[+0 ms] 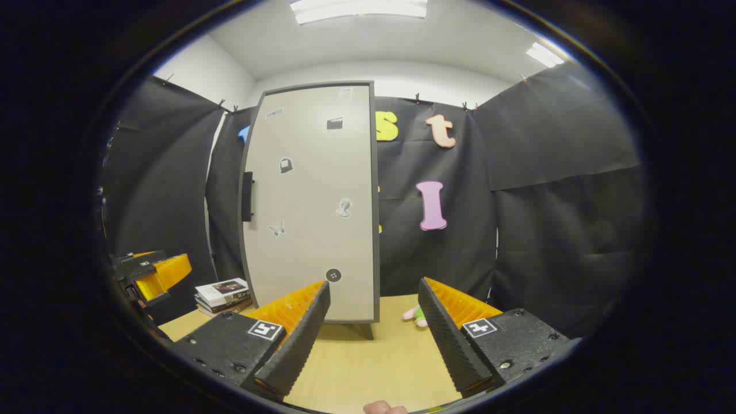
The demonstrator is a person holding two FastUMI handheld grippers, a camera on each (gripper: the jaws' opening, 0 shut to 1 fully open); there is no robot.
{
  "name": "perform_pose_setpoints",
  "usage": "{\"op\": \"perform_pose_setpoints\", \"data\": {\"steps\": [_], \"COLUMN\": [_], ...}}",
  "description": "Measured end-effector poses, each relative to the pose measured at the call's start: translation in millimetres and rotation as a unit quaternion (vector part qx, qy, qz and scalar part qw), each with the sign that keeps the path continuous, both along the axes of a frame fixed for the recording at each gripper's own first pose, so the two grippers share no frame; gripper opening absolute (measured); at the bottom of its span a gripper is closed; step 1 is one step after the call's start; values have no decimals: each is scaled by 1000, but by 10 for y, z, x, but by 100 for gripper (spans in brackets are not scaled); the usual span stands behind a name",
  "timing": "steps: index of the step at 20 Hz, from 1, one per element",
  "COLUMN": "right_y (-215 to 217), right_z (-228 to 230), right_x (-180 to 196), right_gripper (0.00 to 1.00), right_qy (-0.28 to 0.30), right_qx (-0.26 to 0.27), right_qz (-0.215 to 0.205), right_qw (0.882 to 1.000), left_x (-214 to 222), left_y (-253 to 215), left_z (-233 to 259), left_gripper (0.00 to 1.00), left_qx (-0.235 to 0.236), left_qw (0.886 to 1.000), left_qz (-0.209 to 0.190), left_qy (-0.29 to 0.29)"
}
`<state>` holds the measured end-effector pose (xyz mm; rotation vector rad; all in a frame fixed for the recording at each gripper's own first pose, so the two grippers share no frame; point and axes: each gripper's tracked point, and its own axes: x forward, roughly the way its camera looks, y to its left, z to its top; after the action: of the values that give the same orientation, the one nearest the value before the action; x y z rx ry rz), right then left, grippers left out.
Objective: Open the cabinet door with the right hand, grasp the bottle in the cabinet with the left hand and place it on the coaster, then close the cabinet door with the right hand.
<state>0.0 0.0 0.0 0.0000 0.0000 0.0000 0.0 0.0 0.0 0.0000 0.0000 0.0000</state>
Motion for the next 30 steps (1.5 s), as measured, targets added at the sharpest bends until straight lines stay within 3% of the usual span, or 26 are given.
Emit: {"op": "perform_pose_setpoints", "data": {"steps": [19, 24, 27, 28, 30], "right_y": [69, 384, 733, 878, 1217], "right_z": [16, 296, 440, 500, 600], "right_x": [28, 343, 662, 769, 961], "right_gripper": [94, 99, 99, 94, 99], "right_qy": [2, -4, 2, 0, -2], "right_qx": [-2, -25, -26, -27, -27], "right_qz": [15, 75, 123, 140, 180], "right_qw": [1000, 997, 992, 990, 983], "left_x": [-48, -91, -129, -146, -178], "left_y": [-18, -20, -3, 3, -8], "left_z": [76, 66, 53, 52, 48], "left_gripper": [95, 95, 95, 95, 95], "left_qx": [5, 9, 10, 10, 9], "left_qw": [1000, 1000, 1000, 1000, 1000], "left_qz": [0, 0, 3, 4, 2], "left_qy": [-8, -6, -5, -5, -1]}}
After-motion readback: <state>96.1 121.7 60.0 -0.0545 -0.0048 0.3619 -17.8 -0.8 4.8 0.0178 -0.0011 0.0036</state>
